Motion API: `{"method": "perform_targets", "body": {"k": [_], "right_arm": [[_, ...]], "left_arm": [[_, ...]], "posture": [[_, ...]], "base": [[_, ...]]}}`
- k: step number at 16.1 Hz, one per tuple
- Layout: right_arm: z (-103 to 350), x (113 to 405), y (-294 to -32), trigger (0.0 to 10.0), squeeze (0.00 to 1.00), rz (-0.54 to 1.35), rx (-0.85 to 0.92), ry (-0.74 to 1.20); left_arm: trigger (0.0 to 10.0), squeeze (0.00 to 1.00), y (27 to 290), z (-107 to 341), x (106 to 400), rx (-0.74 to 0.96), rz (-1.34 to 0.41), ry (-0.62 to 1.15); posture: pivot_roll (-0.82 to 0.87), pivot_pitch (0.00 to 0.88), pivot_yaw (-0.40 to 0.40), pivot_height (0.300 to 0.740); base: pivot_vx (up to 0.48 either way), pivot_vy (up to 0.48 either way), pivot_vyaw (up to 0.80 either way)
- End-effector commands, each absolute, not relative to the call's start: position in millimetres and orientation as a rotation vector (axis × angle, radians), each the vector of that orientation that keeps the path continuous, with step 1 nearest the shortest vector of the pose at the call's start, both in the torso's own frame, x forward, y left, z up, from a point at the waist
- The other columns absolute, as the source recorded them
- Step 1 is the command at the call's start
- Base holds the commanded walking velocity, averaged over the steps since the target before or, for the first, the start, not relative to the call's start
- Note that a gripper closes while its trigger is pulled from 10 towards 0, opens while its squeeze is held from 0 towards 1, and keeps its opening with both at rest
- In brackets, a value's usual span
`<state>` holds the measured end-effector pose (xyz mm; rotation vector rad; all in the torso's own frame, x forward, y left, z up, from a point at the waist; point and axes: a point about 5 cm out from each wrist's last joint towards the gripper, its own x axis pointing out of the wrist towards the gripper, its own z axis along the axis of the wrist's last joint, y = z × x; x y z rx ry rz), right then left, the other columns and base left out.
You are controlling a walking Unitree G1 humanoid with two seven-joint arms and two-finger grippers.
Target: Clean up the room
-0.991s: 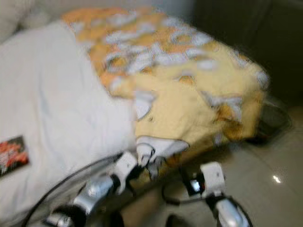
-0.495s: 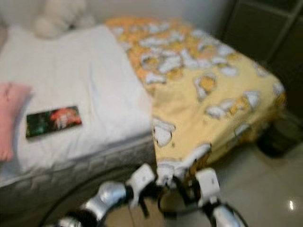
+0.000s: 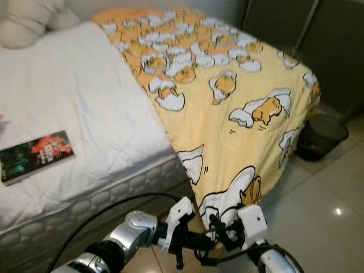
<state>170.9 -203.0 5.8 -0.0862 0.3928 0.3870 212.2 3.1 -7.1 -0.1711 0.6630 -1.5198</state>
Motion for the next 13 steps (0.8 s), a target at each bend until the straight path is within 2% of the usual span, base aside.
{"method": "perform_targets", "body": {"k": [1, 4, 5, 6, 8, 9, 11, 12, 13], "right_arm": [[9.5, 174.8, -202.9, 10.0, 0.00, 0.399, -0.080, 0.385], [8.5, 174.3, -201.6, 10.0, 0.00, 0.407, -0.081, 0.389], [8.3, 174.5, -200.6, 10.0, 0.00, 0.408, -0.081, 0.388], [9.5, 176.2, -201.3, 10.0, 0.00, 0.400, -0.082, 0.378], [16.2, 184.3, -203.5, 10.0, 0.00, 0.348, -0.080, 0.329], [18.6, 189.5, -204.3, 10.0, 0.00, 0.306, -0.072, 0.304], [27.3, 205.0, -202.3, 10.0, 0.00, 0.187, -0.048, 0.236], [34.1, 219.1, -195.2, 10.0, 0.00, 0.119, 0.006, 0.188], [35.9, 225.0, -192.0, 10.0, 0.00, 0.104, 0.021, 0.172]], "left_arm": [[10.0, 1.00, -20.5, -10.0, 190.3, -0.210, -1.563, 0.662], [10.0, 1.00, -19.4, -7.3, 190.1, -0.240, -1.556, 0.677], [10.0, 1.00, -10.9, -8.9, 194.4, -0.222, -1.526, 0.677], [10.0, 1.00, 4.2, -11.0, 204.5, -0.125, -1.455, 0.638], [10.0, 1.00, 44.7, -12.7, 232.2, 0.205, -1.211, 0.521], [10.0, 1.00, 61.2, -6.6, 244.9, 0.255, -1.086, 0.452], [10.0, 1.00, 93.8, 17.1, 268.2, 0.224, -0.811, 0.299], [10.0, 1.00, 111.2, 42.3, 282.3, 0.107, -0.633, 0.165], [10.0, 1.00, 114.3, 51.6, 286.5, 0.063, -0.598, 0.124]], "posture": [[-0.11, 0.000, -0.015, 0.740], [-0.11, 0.000, -0.014, 0.740], [-0.11, 0.000, -0.012, 0.740], [-0.10, 0.000, -0.012, 0.740], [-0.08, 0.000, -0.006, 0.740], [-0.06, 0.000, -0.004, 0.740], [-0.03, 0.000, -0.001, 0.740], [-0.01, 0.000, 0.003, 0.740], [0.00, 0.000, 0.003, 0.740]], "base": [[0.000, 0.000, 0.00], [0.000, 0.000, 0.00], [0.000, 0.000, 0.00], [0.000, 0.000, 0.00], [0.000, 0.000, 0.00], [0.000, 0.000, 0.00], [0.000, 0.000, 0.00], [0.000, 0.000, 0.00], [0.000, 0.000, 0.00]]}}
